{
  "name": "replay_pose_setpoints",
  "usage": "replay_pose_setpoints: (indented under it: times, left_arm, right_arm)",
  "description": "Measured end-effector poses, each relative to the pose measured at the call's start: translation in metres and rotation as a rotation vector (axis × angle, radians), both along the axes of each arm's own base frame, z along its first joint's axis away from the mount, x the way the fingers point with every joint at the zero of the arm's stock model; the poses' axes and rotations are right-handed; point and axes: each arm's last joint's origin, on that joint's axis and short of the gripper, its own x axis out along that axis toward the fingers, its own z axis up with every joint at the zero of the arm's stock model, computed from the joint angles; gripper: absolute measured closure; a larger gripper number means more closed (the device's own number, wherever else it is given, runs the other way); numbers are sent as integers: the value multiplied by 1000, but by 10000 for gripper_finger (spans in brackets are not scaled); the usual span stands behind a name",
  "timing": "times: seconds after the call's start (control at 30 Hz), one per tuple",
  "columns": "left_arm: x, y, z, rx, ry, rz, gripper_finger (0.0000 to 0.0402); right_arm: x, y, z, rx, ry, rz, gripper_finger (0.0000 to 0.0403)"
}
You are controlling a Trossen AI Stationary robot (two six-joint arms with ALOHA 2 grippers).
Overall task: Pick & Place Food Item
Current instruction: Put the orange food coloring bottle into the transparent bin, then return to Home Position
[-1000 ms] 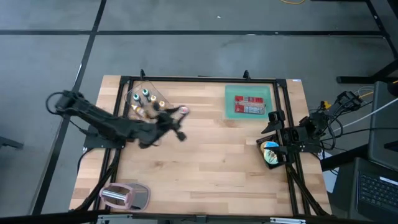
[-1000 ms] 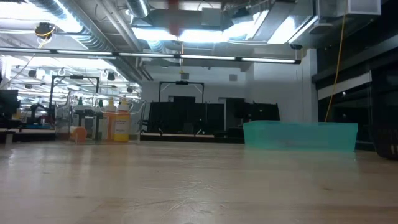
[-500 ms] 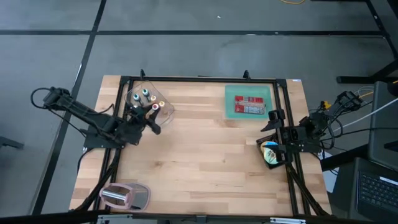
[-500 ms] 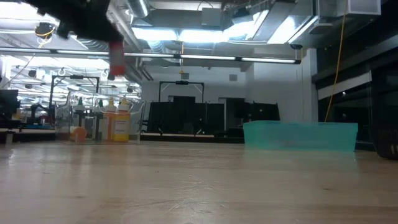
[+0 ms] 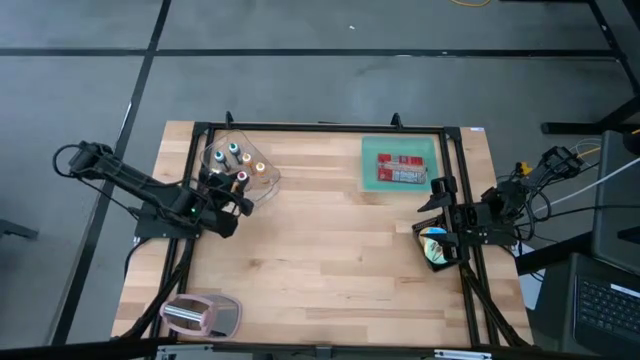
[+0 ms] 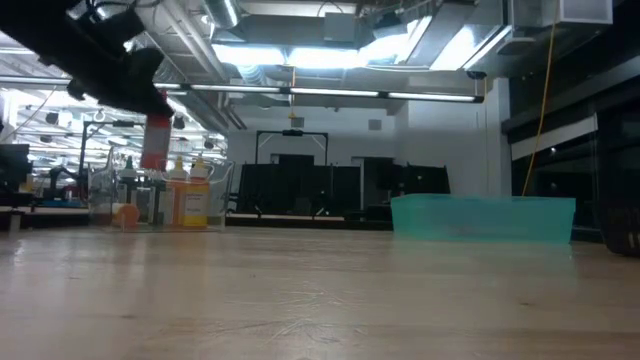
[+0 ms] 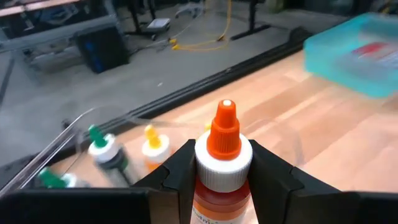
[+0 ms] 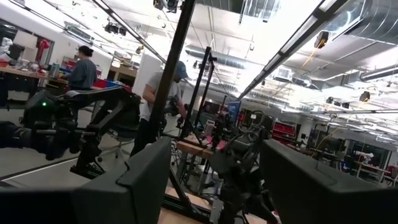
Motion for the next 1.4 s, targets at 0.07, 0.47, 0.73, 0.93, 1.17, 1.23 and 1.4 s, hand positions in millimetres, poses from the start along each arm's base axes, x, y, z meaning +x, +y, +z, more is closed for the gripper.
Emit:
replay_pose_setpoints:
  times: [0.07, 0.47, 0.73, 0.93, 1.17, 1.23, 1.4]
  left_arm:
    - [-3, 1, -5, -8, 13, 25, 292]
    - [-13, 4, -62, -45, -102, 43, 292]
    - [-13, 6, -63, -40, -69, 41, 292]
    - [-13, 6, -63, -23, -82, 50, 292]
    - [-14, 6, -67, -78, -33, 15, 211]
    - [-13, 5, -66, -88, -44, 11, 185]
    - [-13, 5, -66, -76, -42, 13, 176]
  right_arm:
    - [0, 0, 0, 1, 0, 0, 161]
    - [0, 0, 0, -12, -5, -5, 161]
    - [1, -1, 1, -22, -12, -20, 161]
    - [1, -1, 0, -12, -9, -16, 161]
    - [1, -1, 0, -13, -9, -12, 161]
    - [1, -1, 0, -13, -9, -12, 161]
    - [0, -1, 1, -12, -12, -12, 161]
